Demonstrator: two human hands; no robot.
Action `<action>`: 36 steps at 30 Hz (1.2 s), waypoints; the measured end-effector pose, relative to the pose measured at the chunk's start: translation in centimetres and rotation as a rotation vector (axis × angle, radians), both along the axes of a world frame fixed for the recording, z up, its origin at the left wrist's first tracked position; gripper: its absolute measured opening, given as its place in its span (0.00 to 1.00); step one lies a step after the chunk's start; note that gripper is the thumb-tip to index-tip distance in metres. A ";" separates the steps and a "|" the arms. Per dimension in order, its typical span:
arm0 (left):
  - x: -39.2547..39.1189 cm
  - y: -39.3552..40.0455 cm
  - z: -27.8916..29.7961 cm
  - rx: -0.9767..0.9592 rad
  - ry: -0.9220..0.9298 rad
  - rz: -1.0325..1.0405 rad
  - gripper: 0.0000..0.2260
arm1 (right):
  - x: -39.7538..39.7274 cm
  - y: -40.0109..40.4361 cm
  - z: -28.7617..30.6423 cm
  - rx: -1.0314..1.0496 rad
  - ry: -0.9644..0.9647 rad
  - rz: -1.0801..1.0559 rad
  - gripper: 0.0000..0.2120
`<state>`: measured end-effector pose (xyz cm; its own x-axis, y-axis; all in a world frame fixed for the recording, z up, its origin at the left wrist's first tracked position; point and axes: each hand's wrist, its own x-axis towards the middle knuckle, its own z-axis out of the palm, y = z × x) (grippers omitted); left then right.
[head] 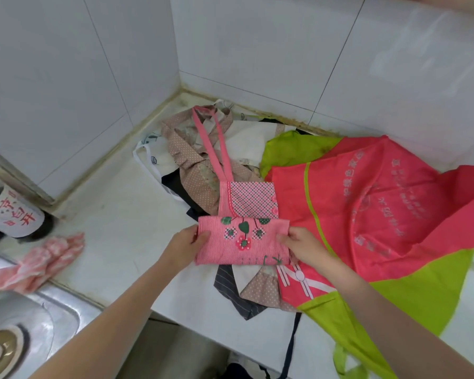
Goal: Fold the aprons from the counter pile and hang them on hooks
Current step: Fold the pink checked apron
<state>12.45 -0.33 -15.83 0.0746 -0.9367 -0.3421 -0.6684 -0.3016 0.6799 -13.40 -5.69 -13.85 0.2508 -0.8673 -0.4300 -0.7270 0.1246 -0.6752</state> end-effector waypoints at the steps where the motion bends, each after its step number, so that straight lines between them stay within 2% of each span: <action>1: -0.1 0.4 -0.1 0.050 -0.052 -0.009 0.11 | 0.4 0.5 -0.4 0.045 0.041 -0.007 0.13; 3: -0.4 0.8 -0.3 0.092 -0.170 0.029 0.10 | 1.1 1.1 -1.5 0.049 0.148 -0.011 0.14; 5: -0.8 1.0 -0.1 -0.140 -0.412 0.012 0.15 | 1.7 1.1 -1.8 -0.023 0.251 0.006 0.12; 7: -1.4 0.9 -0.5 -0.386 -0.559 -0.207 0.21 | 2.1 1.2 -1.9 -0.076 0.303 -0.013 0.11; 8: -1.9 0.8 -0.5 -0.385 -0.578 -0.396 0.24 | 2.1 1.4 -1.7 -0.097 0.330 -0.029 0.12; 10: -2.5 0.7 -0.8 -0.277 -0.593 -0.669 0.38 | 2.0 1.9 -0.6 -0.223 0.421 0.002 0.15; 11: -2.5 0.7 -1.0 -0.212 -0.637 -0.738 0.42 | 1.7 2.1 -0.2 -0.328 0.448 0.065 0.19; 13: -2.4 0.6 -1.5 -0.150 -0.736 -0.785 0.42 | 1.0 2.5 0.3 -0.488 0.434 0.328 0.28; 15: -2.6 0.5 -1.6 -0.164 -0.752 -0.800 0.41 | 0.5 2.8 0.1 -0.378 0.471 0.639 0.38; 17: -2.3 0.2 -2.0 -0.180 -0.712 -0.792 0.41 | 0.2 2.7 -0.9 -0.242 0.543 0.766 0.45; 20: -1.5 0.0 -1.0 -0.214 -0.509 -0.671 0.38 | 0.2 1.9 -1.6 -0.278 0.472 0.717 0.44; 22: -0.2 -0.4 0.3 -0.172 -0.200 -0.437 0.33 | 0.0 0.9 -1.5 -0.286 0.257 0.521 0.35; 24: 1.1 -0.8 0.9 -0.048 0.061 -0.200 0.15 | -0.3 -0.3 -0.8 -0.162 0.029 0.278 0.23; 25: 1.3 -1.2 1.0 -0.038 0.143 -0.087 0.10 | -0.5 -0.9 -0.1 -0.071 -0.082 0.196 0.16; 27: 0.9 -1.7 0.8 -0.105 0.182 0.055 0.09 | -0.4 -2.0 0.7 0.104 -0.235 0.084 0.09; 30: -0.5 -2.9 0.3 -0.062 0.090 0.167 0.17 | 0.7 -3.8 0.3 0.116 -0.164 -0.058 0.04; 32: -1.2 -3.6 0.1 0.013 -0.053 0.179 0.20 | 1.7 -4.6 -0.5 0.082 -0.022 -0.092 0.08; 33: -1.4 -3.8 0.2 0.022 -0.178 0.171 0.22 | 2.0 -4.8 -0.7 0.064 0.067 -0.087 0.12; 36: -2.1 -4.4 0.8 -0.087 -0.667 0.054 0.23 | 2.7 -4.8 0.2 -0.124 0.316 -0.036 0.13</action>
